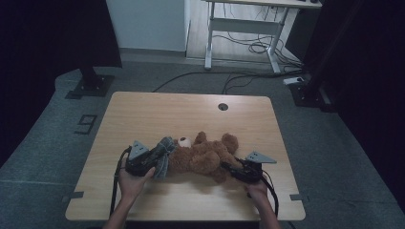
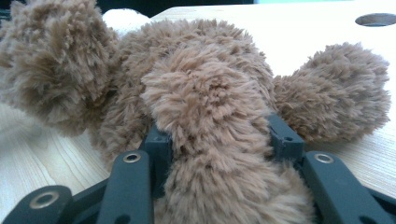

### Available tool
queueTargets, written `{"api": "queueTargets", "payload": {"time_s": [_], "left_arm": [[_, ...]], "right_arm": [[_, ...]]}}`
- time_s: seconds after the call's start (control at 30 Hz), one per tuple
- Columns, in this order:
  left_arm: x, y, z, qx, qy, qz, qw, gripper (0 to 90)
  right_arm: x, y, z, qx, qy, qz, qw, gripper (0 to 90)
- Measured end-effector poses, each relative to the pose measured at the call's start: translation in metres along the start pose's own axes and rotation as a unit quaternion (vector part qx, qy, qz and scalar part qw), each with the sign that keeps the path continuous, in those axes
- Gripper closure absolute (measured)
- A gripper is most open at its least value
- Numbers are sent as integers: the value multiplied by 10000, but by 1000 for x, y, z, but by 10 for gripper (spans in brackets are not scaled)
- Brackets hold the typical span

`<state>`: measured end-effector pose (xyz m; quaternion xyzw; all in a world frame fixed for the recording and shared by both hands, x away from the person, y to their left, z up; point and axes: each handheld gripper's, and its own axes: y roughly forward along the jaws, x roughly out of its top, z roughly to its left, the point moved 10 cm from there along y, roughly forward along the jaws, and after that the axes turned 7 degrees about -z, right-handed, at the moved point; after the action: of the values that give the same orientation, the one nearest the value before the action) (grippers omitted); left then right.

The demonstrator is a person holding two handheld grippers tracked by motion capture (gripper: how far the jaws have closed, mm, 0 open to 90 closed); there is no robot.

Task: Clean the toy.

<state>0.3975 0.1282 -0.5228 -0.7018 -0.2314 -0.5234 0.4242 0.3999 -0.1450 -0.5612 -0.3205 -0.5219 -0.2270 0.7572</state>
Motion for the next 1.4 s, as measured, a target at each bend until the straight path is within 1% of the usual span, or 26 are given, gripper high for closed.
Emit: {"api": "queueTargets", "payload": {"time_s": [0.07, 0.1, 0.2, 0.27, 0.3, 0.33, 0.37, 0.43, 0.47, 0.5, 0.57, 0.67, 0.73, 0.77, 0.83, 0.9, 0.93, 0.97, 1.0, 1.13, 1.17, 1.23, 1.3, 1.33, 1.4], "left_arm": [[4, -3, -4, -87, -21, -96, 9999, 759], [8, -4, -9, -160, 4, -154, 9998, 759], [19, -7, -27, -373, 152, -298, 9987, 760], [25, -5, -41, -527, 254, -332, 9977, 759], [25, -5, -41, -527, 254, -332, 9977, 759], [28, 2, -54, -672, 329, -302, 9967, 759], [28, 7, -60, -746, 314, -282, 9963, 759], [29, 17, -73, -948, 217, -241, 9950, 758], [29, 22, -81, -1026, 216, -222, 9942, 758], [31, 26, -88, -1108, 241, -201, 9933, 758], [36, 34, -106, -1318, 279, -194, 9907, 758], [46, 38, -137, -1677, 384, -232, 9848, 758], [48, 41, -158, -1820, 555, -248, 9814, 758], [47, 43, -167, -1851, 681, -211, 9801, 758], [41, 51, -178, -1740, 929, -121, 9803, 757], [33, 64, -179, -1567, 1104, 48, 9814, 756], [28, 71, -177, -1525, 1079, 127, 9823, 755], [24, 76, -176, -1565, 980, 198, 9826, 756], [21, 78, -176, -1581, 950, 221, 9826, 756], [22, 75, -174, -1453, 1134, 155, 9827, 758], [22, 74, -172, -1431, 1142, 149, 9830, 758], [23, 69, -166, -1391, 1098, 126, 9841, 758], [23, 64, -156, -1316, 1077, 102, 9854, 758], [23, 61, -151, -1285, 1031, 97, 9863, 758], [22, 57, -139, -1268, 861, 110, 9881, 758]], "right_arm": [[0, 0, 0, -10, 6, -2, 10000, 544], [0, 0, 0, -13, 17, -2, 10000, 544], [0, -1, 0, -22, 36, -12, 10000, 544], [0, -1, 0, -35, 35, -7, 10000, 544], [0, -1, 0, -46, 33, -6, 10000, 544], [1, -1, 0, -55, 26, -7, 10000, 544], [1, -1, 0, -65, 25, -6, 10000, 543], [1, -1, 0, -77, 47, -2, 10000, 544], [1, -1, 0, -79, 57, 7, 10000, 544], [2, -1, 0, -85, 76, -7, 9999, 544], [2, 0, 1, -91, 93, -5, 9999, 544], [2, 0, 1, -109, 119, -16, 9999, 540], [2, 0, 1, -123, 147, -21, 9998, 540], [2, 0, 1, -123, 154, -18, 9998, 539], [1, 0, 1, -119, 178, -16, 9998, 539], [1, 0, 1, -124, 181, -16, 9998, 539], [1, 0, 1, -126, 176, -16, 9998, 540], [1, 0, 2, -127, 176, -10, 9998, 540], [1, 0, 2, -141, 167, -7, 9998, 540], [0, 0, 2, -114, 163, -2, 9998, 541], [0, 0, 2, -99, 157, -14, 9998, 541], [0, 0, 3, -54, 160, -26, 9999, 541], [-1, -2, 3, -4, 130, -34, 9999, 541], [-1, -2, 3, 13, 122, -44, 9999, 541], [-2, -2, 4, 42, 122, -54, 9999, 541]]}}
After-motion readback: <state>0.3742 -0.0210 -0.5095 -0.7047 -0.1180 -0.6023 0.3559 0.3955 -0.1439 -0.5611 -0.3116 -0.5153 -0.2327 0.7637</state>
